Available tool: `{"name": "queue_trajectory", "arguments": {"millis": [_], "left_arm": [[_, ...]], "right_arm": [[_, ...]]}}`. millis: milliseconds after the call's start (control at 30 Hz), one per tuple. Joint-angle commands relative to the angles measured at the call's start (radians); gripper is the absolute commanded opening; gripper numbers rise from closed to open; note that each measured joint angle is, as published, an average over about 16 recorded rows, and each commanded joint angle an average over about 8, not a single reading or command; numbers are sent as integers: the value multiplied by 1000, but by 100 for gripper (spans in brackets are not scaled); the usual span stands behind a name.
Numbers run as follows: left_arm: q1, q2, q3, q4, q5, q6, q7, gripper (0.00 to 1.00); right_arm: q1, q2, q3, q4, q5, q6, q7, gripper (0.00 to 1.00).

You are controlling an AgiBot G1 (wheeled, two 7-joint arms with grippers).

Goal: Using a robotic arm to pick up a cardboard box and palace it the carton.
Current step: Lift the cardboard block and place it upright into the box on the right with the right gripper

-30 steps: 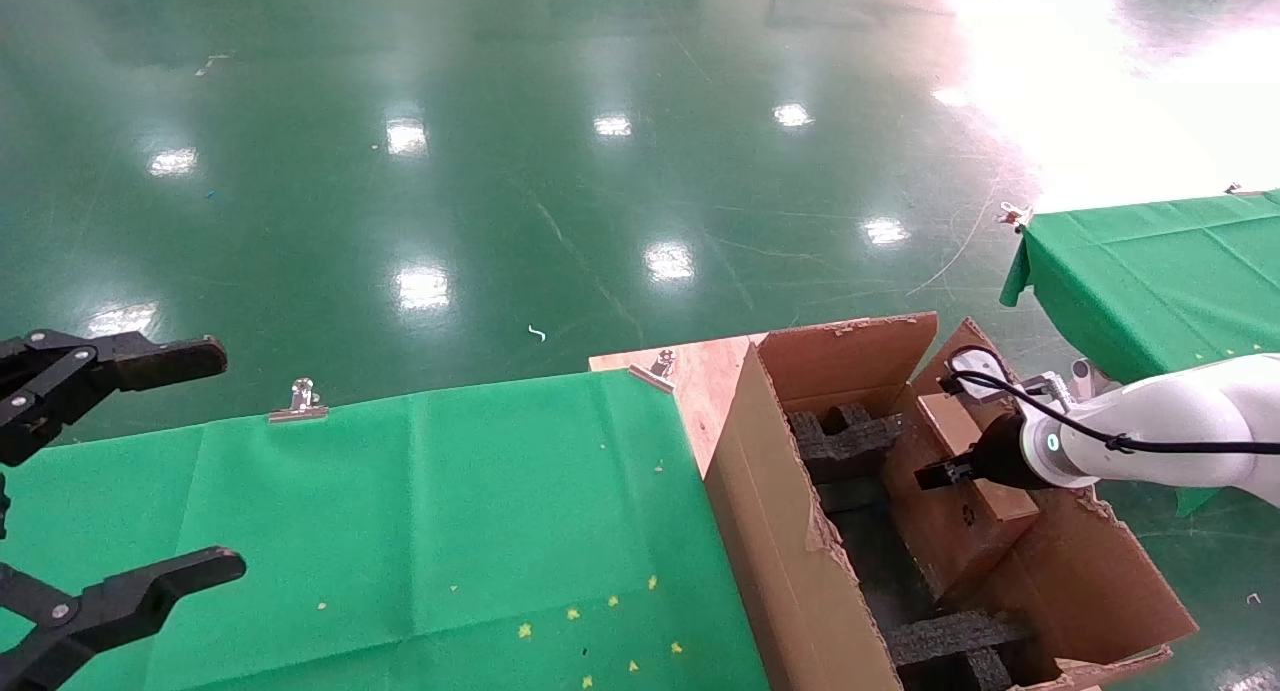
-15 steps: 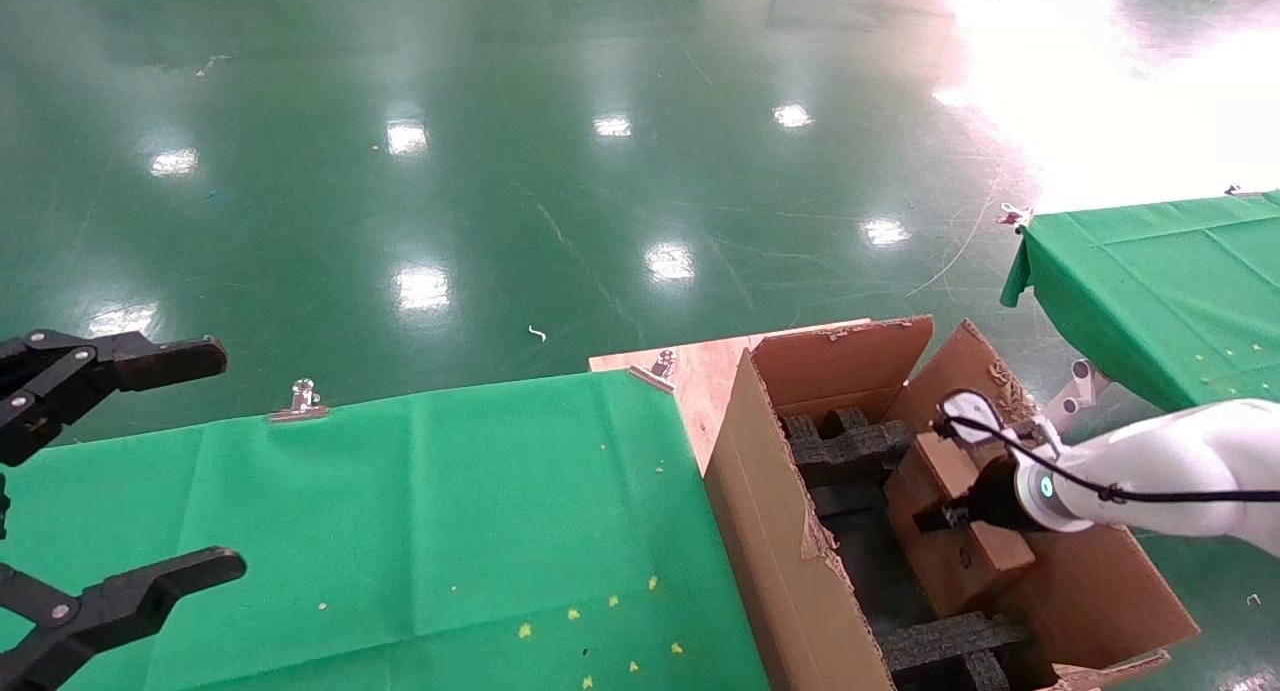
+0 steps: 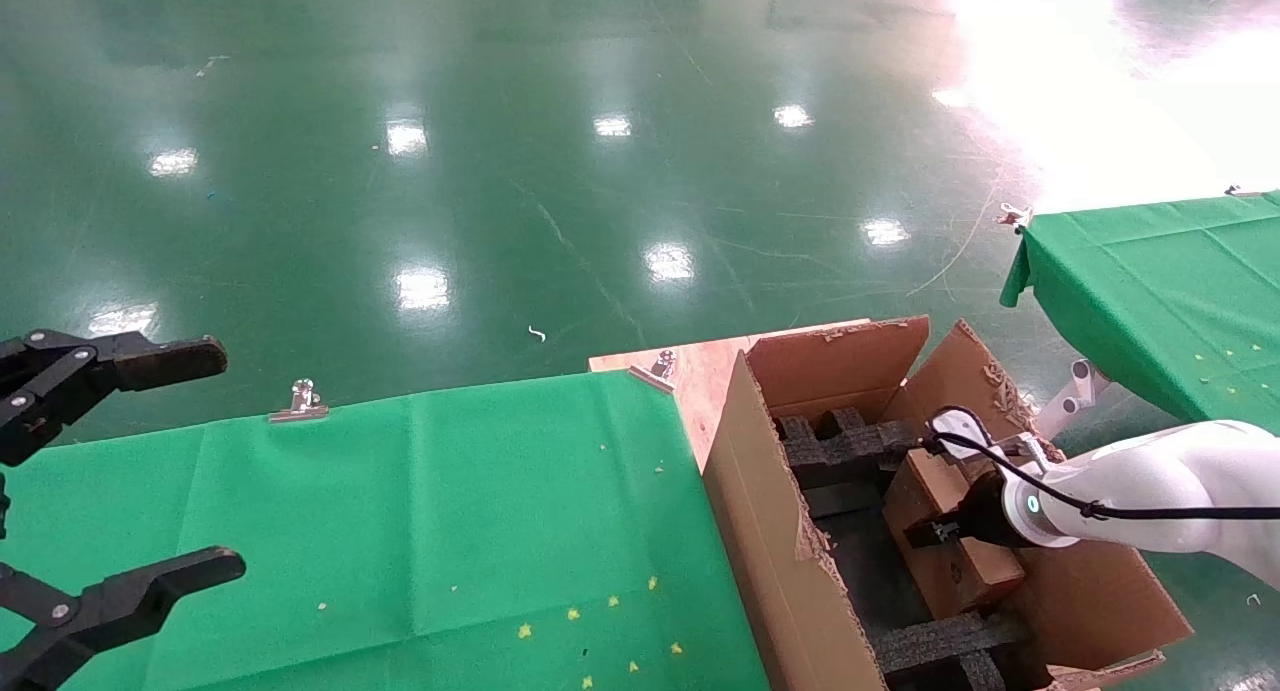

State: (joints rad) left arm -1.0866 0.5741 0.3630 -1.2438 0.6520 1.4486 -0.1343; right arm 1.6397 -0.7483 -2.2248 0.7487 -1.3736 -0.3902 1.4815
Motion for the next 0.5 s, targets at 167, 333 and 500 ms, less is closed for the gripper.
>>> {"name": "queue_trajectory", "arguments": {"millis": [167,333,500], "left_arm": [[0,0,0,0,0,0,0,100],[0,0,0,0,0,0,0,100],[0,0,0,0,0,0,0,100]], "right_arm": [[-1,-1,2,-1,3,0,-2,100],[1,-1,2,-1,2,0,-1,100],[7,1,2,2,1,1,-2,100]]}}
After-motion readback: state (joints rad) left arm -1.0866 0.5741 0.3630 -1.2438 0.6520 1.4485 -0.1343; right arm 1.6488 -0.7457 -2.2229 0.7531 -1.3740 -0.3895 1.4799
